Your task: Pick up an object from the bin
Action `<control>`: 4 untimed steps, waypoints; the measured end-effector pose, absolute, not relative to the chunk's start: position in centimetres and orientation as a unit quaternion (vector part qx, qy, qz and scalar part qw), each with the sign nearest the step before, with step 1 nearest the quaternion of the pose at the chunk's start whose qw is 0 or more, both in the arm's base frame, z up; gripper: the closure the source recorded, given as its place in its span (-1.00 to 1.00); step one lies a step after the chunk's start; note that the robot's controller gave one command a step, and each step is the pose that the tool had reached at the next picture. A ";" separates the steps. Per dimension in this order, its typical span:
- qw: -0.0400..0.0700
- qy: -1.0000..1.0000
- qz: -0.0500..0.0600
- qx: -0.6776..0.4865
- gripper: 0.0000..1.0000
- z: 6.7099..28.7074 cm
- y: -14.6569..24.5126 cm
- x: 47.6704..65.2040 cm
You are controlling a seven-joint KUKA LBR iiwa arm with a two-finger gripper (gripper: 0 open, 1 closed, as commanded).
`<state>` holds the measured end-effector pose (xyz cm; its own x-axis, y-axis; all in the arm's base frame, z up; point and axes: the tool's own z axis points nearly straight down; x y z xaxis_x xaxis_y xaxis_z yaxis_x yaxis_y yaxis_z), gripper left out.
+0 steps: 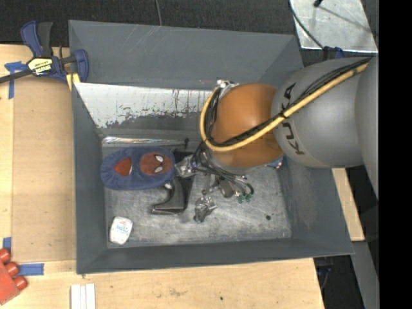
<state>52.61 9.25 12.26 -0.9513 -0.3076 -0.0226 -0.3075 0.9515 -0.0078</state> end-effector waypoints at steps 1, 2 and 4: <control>0.008 0.998 -0.006 -0.066 -1.00 12.2 13.7 53.8; 0.014 0.996 0.000 -0.087 -1.00 11.9 14.0 54.5; 0.006 0.980 -0.002 -0.201 1.00 17.7 17.1 60.5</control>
Offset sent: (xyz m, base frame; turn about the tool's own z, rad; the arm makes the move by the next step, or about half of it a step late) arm 0.0050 0.0541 -0.0067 0.1660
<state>60.54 17.11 17.69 -0.9190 -0.3940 -0.0115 -0.3939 0.9191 -0.0074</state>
